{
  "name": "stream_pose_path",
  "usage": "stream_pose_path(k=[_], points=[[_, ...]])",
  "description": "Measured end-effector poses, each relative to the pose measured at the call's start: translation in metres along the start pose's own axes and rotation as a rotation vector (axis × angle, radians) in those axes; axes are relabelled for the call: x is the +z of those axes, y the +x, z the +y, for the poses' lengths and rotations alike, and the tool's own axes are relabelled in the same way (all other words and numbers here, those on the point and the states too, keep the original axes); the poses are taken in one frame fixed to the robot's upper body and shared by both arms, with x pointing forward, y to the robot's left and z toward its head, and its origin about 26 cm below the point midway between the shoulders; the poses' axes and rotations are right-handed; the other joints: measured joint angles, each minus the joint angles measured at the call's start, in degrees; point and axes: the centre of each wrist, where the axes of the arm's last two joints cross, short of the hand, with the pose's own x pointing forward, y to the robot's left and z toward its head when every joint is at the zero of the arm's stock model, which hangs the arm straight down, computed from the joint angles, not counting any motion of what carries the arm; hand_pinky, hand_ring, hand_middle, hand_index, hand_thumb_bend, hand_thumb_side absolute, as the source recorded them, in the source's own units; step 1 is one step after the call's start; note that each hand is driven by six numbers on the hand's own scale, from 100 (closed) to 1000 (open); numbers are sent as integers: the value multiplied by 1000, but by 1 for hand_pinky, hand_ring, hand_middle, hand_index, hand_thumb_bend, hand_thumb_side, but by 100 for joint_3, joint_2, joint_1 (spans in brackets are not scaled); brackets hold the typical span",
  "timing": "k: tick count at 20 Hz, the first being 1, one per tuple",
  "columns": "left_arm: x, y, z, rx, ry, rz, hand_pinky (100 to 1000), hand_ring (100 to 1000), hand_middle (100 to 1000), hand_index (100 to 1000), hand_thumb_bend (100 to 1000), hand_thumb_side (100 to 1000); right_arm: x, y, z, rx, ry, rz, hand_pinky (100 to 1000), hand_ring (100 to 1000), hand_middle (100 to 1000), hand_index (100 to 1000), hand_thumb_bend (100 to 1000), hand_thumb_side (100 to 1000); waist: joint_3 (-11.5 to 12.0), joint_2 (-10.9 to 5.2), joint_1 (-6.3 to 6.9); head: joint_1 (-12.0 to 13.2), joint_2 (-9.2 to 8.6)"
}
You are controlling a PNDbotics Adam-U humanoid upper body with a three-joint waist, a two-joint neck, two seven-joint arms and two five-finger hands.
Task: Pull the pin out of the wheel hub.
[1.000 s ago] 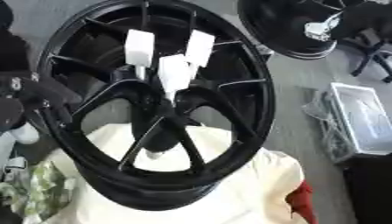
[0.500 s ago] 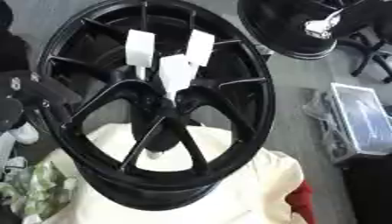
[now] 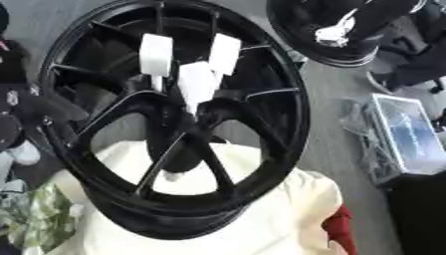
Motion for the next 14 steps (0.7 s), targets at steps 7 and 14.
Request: stream_pose_path(k=[7,14], points=[[1,0,1,-1,-6,11,612,760,659,723,100,759,-34,15,-3,-17,85,-7,891,855,845,963,263,372,-25,-47,-22,-2,1],[2,-1,0,4,-4,14,613,759,660,723,100,757,-56,30,-4,-40,127,-19,890,851,844,963,231,430,-61,-92,-22,-2,2]])
